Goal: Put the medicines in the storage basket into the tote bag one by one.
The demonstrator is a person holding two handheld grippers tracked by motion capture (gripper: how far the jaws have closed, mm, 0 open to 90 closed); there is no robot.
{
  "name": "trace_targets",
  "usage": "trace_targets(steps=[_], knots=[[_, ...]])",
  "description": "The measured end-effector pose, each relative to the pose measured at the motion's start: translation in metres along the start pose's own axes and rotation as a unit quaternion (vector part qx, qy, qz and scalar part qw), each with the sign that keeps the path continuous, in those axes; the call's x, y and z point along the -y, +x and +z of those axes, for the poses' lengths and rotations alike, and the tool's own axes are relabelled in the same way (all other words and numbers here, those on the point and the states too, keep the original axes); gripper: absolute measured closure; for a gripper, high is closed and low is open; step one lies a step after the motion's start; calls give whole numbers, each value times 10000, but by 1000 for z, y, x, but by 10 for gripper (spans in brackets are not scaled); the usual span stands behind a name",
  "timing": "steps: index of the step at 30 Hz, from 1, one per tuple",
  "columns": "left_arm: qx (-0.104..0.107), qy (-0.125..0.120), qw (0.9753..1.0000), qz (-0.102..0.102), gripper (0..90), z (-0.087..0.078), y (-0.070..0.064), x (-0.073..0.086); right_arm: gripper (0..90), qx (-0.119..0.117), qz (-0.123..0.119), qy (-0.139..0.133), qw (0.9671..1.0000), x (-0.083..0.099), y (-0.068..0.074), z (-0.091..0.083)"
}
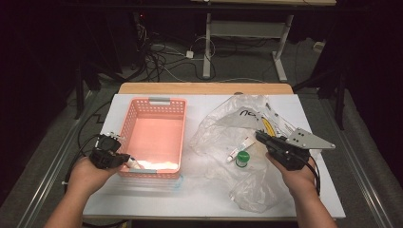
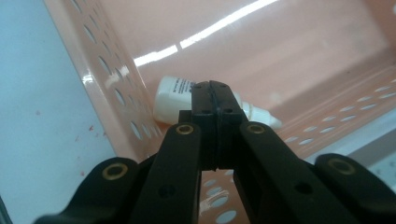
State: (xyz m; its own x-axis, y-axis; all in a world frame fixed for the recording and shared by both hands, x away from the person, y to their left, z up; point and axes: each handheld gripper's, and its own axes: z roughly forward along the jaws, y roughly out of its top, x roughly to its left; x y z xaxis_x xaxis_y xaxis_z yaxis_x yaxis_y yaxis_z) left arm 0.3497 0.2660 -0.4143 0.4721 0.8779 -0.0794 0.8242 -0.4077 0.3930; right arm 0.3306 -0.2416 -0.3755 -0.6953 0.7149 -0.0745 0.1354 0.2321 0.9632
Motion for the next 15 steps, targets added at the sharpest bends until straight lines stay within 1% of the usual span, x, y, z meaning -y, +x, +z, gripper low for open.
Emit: trace_targets(steps=[1, 3, 6, 10, 13, 15], knots=[[32, 98, 9999, 24, 878, 2, 0, -1, 895, -1, -6, -6, 10000, 0, 0, 0], [8, 249, 9997, 58, 878, 5, 0, -4, 895, 1, -4, -11, 10000, 0, 0, 0], [50, 371, 9993, 33, 879, 6, 1, -6, 895, 4, -15, -21, 10000, -1, 0, -1], [120, 608, 9980, 92, 880, 9, 2, -11, 895, -4, -1, -4, 10000, 0, 0, 0], [59, 799, 9967, 163, 880, 11, 3, -17, 895, -18, -15, -5, 10000, 0, 1, 0], [41, 868, 9959, 235, 879, 13, 3, -21, 895, -11, -14, -12, 10000, -1, 1, 0]])
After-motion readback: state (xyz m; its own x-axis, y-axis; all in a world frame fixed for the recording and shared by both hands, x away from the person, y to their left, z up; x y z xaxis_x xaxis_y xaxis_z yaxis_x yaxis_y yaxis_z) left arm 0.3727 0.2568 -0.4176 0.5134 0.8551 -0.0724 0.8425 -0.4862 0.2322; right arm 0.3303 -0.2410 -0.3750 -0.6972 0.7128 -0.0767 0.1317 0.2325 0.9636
